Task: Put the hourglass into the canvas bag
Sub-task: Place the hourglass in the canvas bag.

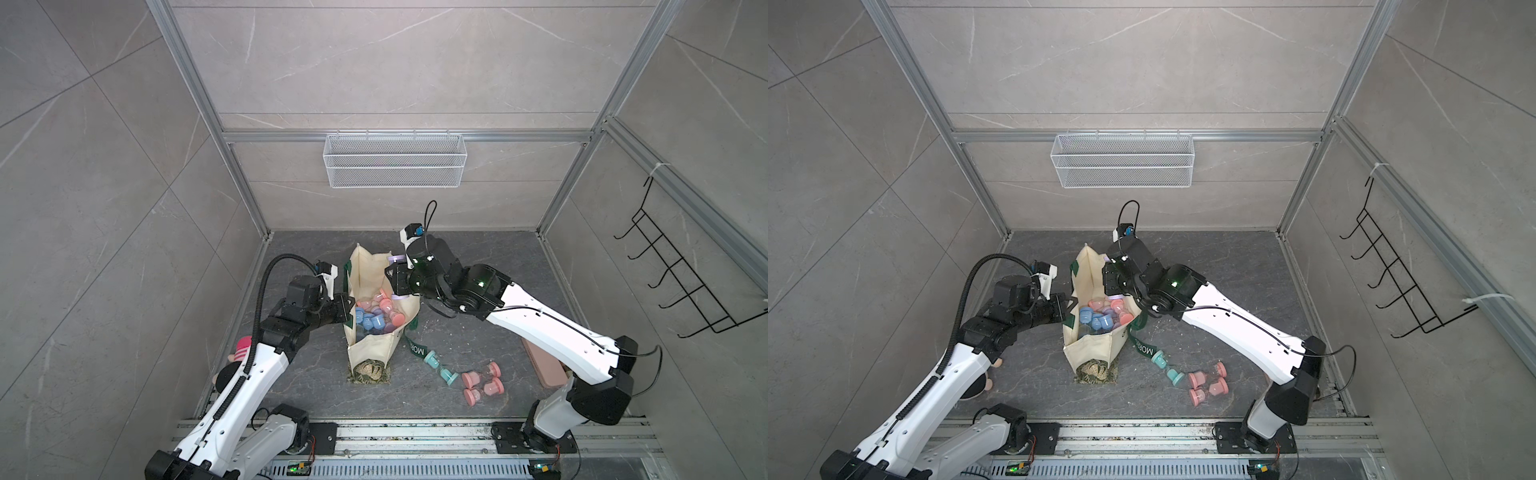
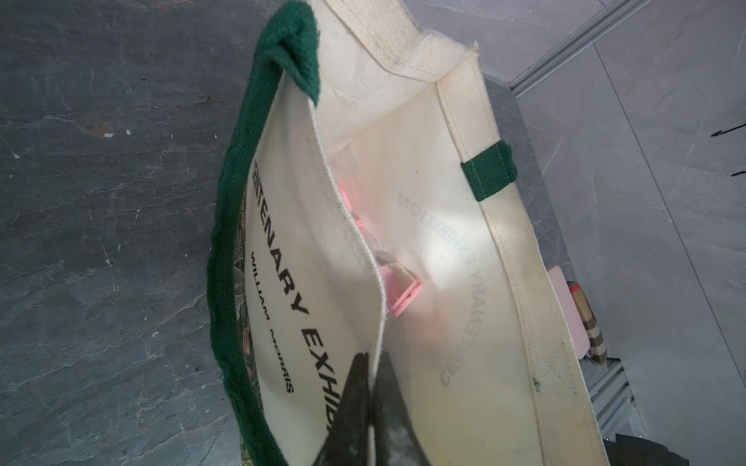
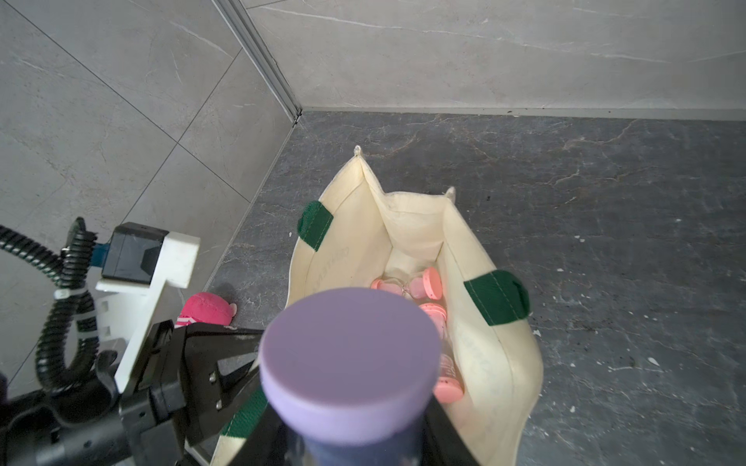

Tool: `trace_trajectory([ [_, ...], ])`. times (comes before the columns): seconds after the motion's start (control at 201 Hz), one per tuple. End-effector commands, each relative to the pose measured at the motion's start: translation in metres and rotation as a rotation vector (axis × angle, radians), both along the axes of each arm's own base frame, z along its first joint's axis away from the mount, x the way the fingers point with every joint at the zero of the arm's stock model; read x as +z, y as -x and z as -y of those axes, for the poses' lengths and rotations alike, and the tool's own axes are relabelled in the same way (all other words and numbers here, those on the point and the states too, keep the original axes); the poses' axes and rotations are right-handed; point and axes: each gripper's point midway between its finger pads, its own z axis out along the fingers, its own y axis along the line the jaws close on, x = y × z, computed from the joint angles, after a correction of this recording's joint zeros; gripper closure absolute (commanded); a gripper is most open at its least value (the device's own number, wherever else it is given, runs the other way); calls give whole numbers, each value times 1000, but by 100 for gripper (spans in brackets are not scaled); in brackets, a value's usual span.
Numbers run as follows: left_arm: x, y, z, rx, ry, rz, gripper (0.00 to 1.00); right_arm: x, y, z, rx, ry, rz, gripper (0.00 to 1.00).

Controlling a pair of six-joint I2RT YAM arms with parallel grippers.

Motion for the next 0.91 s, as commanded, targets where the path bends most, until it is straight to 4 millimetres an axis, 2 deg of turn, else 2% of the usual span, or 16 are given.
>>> trace_trajectory([
  [0.0, -2, 3, 3, -26, 4, -4, 100, -3, -8, -23, 18, -28, -15, 100],
  [0.363, 2, 4, 3, -27, 6, 10, 100, -66, -28, -67, 30, 52, -143, 100],
  [0.552, 3, 4, 2, -26, 6, 16, 100, -109, -41, -73, -25, 118, -241, 100],
  [0.901, 6, 6, 3, -29, 11, 24, 100, -168, -49, -79, -59, 205, -381, 100],
])
